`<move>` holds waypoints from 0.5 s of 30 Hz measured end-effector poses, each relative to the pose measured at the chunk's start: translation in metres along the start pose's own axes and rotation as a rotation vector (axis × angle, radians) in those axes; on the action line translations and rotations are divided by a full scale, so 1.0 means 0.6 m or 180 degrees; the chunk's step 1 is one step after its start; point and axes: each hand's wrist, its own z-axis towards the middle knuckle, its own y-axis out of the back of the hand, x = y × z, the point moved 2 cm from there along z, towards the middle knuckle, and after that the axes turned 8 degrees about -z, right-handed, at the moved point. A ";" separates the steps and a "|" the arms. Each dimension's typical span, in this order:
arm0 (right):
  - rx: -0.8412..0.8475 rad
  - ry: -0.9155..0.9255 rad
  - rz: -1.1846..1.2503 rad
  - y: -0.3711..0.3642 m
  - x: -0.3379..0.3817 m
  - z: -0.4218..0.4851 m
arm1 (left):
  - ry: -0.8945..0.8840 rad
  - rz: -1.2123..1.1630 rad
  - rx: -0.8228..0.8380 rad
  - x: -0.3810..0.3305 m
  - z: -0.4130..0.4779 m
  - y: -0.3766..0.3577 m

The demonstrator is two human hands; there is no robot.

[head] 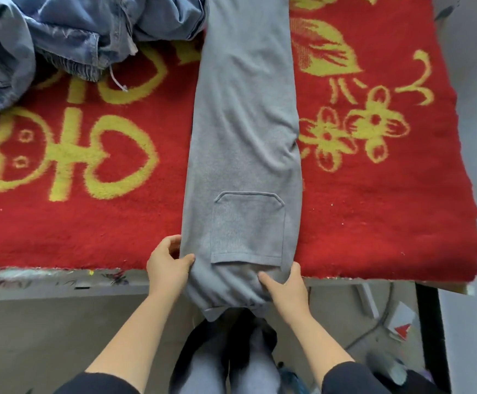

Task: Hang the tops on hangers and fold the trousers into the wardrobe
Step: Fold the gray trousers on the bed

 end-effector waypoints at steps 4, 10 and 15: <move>0.0222 -0.0054 0.0163 -0.005 -0.029 -0.003 | -0.0127 -0.0043 -0.0093 0.022 -0.019 -0.014; 0.0314 -0.0032 0.0549 -0.008 -0.030 -0.009 | 0.0441 -0.0149 0.0466 0.070 -0.052 -0.012; 0.0509 -0.0002 0.1011 0.010 -0.031 -0.038 | 0.0908 -0.0508 0.0967 0.096 -0.097 -0.011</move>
